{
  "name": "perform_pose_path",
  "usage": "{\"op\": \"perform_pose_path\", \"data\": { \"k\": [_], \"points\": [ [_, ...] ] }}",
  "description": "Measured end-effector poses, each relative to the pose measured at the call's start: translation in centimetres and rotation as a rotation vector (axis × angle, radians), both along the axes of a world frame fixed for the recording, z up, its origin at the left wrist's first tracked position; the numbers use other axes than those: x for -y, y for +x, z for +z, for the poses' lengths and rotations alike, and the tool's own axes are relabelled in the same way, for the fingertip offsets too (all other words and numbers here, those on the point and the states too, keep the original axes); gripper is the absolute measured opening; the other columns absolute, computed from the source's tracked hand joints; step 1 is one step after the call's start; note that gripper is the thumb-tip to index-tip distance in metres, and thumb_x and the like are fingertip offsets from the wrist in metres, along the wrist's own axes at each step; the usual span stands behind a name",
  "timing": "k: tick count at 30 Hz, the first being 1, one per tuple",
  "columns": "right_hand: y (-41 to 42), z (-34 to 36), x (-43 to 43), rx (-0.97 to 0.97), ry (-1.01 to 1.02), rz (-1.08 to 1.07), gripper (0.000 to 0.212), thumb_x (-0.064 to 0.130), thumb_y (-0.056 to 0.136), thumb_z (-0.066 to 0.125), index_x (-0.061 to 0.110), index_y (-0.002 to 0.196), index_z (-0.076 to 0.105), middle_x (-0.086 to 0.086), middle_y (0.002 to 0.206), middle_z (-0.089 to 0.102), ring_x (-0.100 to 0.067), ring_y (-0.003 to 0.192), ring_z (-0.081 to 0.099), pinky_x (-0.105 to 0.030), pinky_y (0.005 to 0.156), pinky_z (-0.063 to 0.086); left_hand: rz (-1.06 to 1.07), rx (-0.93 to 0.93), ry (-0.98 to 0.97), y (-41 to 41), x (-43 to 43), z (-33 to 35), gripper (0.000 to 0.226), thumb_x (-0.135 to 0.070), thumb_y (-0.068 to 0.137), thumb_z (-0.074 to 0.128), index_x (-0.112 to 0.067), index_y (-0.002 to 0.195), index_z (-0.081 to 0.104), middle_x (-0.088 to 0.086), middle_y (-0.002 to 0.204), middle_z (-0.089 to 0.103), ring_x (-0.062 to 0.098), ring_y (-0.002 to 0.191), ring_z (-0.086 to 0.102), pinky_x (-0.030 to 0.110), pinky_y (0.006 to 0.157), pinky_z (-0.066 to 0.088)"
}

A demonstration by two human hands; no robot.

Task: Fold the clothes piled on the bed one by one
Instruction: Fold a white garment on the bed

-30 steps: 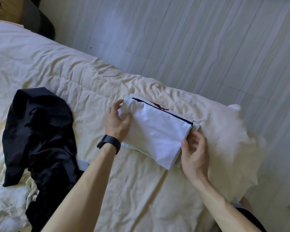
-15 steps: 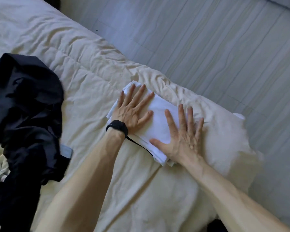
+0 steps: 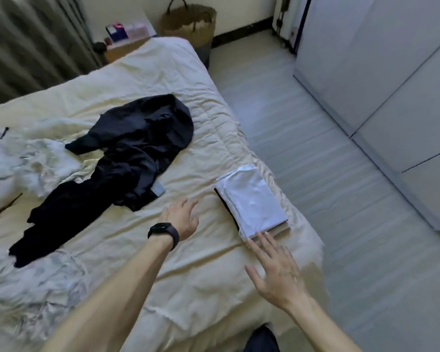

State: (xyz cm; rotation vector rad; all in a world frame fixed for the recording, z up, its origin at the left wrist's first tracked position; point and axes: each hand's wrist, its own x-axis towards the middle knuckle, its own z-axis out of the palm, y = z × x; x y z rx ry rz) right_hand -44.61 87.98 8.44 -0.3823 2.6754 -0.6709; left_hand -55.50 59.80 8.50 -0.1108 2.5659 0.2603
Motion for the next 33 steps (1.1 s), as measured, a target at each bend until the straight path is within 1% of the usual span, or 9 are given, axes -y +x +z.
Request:
{"op": "perform_pose_path", "data": {
  "k": [3,5,12,14,16,19,24,28,33],
  "points": [
    [-0.3,5.8,3.5,-0.195,-0.118,0.096,0.048,0.039,0.098,0.062,0.028,0.144,0.058,-0.001,0.151,0.053,-0.02,0.146,0.042,-0.047,0.114,0.042,0.105,-0.175,0.152,6.2,0.5,4.9,0.052,-0.037,0.097,0.051,-0.028,0.147,0.045,-0.001,0.147,0.049,0.021,0.135,0.043,0.037,0.111,0.035],
    [-0.1,9.7,6.4,-0.345,-0.172,0.187,0.039,0.033,0.097,0.066,0.024,0.135,0.067,-0.001,0.137,0.066,-0.023,0.136,0.054,-0.046,0.105,0.051,0.194,-0.276,0.194,11.6,1.6,8.2,0.05,-0.038,0.096,0.053,-0.029,0.145,0.048,-0.004,0.146,0.05,0.018,0.134,0.045,0.035,0.111,0.035],
    [5.2,18.8,17.3,-0.5,-0.333,0.579,0.043,0.046,0.104,0.044,0.027,0.139,0.063,0.005,0.14,0.063,-0.019,0.137,0.052,-0.039,0.105,0.049,0.67,-0.541,0.098,30.3,8.1,14.9,0.049,-0.031,0.097,0.053,-0.028,0.145,0.048,-0.002,0.146,0.049,0.019,0.132,0.046,0.035,0.111,0.035],
    [8.3,19.5,20.6,-0.508,-0.403,0.691,0.042,0.045,0.104,0.046,0.026,0.137,0.065,0.004,0.138,0.064,-0.02,0.136,0.053,-0.038,0.106,0.049,0.789,-0.577,0.067,36.0,9.8,16.0,0.049,-0.031,0.097,0.053,-0.029,0.145,0.048,-0.004,0.148,0.048,0.018,0.134,0.045,0.034,0.111,0.035],
    [11.8,19.6,23.6,-0.482,-0.439,0.782,0.036,0.037,0.104,0.055,0.023,0.134,0.067,0.0,0.137,0.065,-0.024,0.135,0.055,-0.043,0.107,0.05,0.876,-0.579,0.006,41.8,11.2,16.9,0.048,-0.032,0.097,0.052,-0.03,0.145,0.049,-0.006,0.15,0.046,0.017,0.136,0.043,0.035,0.112,0.035],
    [17.6,19.4,27.4,-0.406,-0.487,0.865,0.033,0.033,0.1,0.062,0.025,0.131,0.069,0.0,0.139,0.064,-0.023,0.137,0.052,-0.046,0.109,0.048,0.972,-0.585,-0.091,50.5,12.9,18.4,0.047,-0.034,0.097,0.053,-0.031,0.144,0.051,-0.007,0.148,0.048,0.016,0.136,0.044,0.036,0.112,0.036],
    [25.8,20.2,32.8,-0.354,-0.472,1.013,0.035,0.036,0.101,0.059,0.028,0.134,0.066,0.003,0.141,0.062,-0.021,0.141,0.048,-0.044,0.112,0.045,1.151,-0.567,-0.219,62.6,16.3,20.7,0.05,-0.035,0.098,0.055,-0.027,0.147,0.048,-0.003,0.152,0.042,0.017,0.14,0.039,0.032,0.114,0.03],
    [30.9,21.6,37.3,-0.375,-0.434,1.086,0.038,0.042,0.103,0.055,0.033,0.14,0.061,0.008,0.146,0.057,-0.017,0.145,0.043,-0.039,0.117,0.039,1.206,-0.585,-0.248,69.5,20.2,22.5,0.05,-0.034,0.098,0.054,-0.025,0.147,0.047,-0.004,0.151,0.043,0.018,0.139,0.041,0.035,0.112,0.034],
    [36.4,22.6,44.5,-0.364,-0.388,1.063,0.042,0.045,0.103,0.052,0.036,0.144,0.055,0.011,0.152,0.051,-0.012,0.148,0.037,-0.035,0.118,0.036,1.193,-0.604,-0.259,76.0,27.2,23.8,0.05,-0.031,0.098,0.057,-0.023,0.147,0.048,0.0,0.154,0.041,0.02,0.142,0.038,0.035,0.115,0.03]
  ]
}}
